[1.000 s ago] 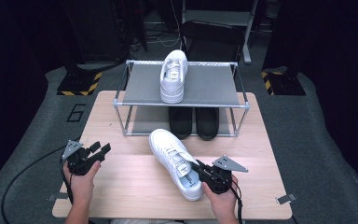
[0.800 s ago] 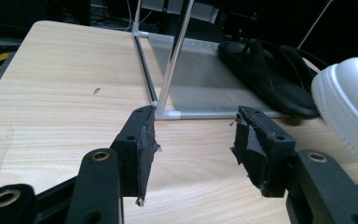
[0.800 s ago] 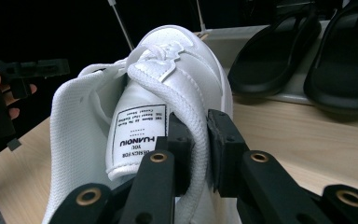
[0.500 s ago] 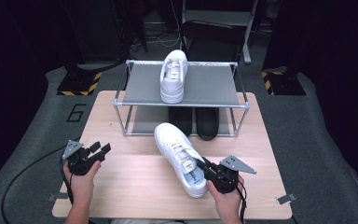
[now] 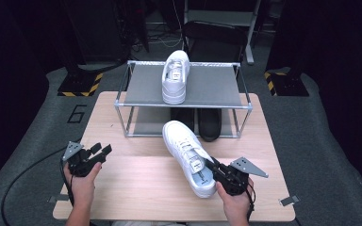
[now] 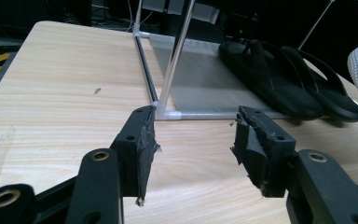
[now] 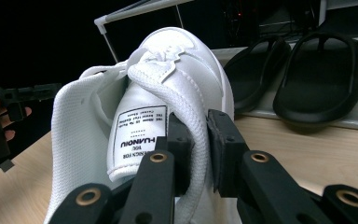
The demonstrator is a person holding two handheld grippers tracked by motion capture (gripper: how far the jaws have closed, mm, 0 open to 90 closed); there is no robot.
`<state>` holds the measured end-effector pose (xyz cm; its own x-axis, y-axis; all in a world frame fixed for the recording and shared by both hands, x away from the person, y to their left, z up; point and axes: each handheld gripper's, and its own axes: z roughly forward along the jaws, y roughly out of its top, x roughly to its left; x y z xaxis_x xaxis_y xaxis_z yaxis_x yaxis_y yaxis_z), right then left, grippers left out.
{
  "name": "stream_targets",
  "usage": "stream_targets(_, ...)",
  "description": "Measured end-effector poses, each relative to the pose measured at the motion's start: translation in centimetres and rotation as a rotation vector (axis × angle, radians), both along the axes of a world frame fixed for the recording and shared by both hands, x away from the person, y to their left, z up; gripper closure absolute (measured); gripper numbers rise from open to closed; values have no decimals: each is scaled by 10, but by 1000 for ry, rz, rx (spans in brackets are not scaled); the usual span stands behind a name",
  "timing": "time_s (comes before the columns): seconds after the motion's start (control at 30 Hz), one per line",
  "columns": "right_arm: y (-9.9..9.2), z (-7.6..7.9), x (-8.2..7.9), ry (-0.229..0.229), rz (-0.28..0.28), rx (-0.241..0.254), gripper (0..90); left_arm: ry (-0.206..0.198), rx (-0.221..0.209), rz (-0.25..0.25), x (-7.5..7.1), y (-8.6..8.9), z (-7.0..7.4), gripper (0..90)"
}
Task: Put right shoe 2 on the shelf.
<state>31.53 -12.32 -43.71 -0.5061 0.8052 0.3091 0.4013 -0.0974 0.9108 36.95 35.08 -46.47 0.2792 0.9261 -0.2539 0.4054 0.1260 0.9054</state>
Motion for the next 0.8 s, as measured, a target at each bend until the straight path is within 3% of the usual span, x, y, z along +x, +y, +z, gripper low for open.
stream_targets(0.33,-14,4,-4,-7,-35,22,798,0,-4,4,0,2,0,475)
stream_targets(0.6,-33,22,-9,-33,-69,60,798,-1,-5,6,0,1,0,475)
stream_targets(0.8,-44,34,-9,-66,-99,51,797,0,-5,6,0,2,0,475)
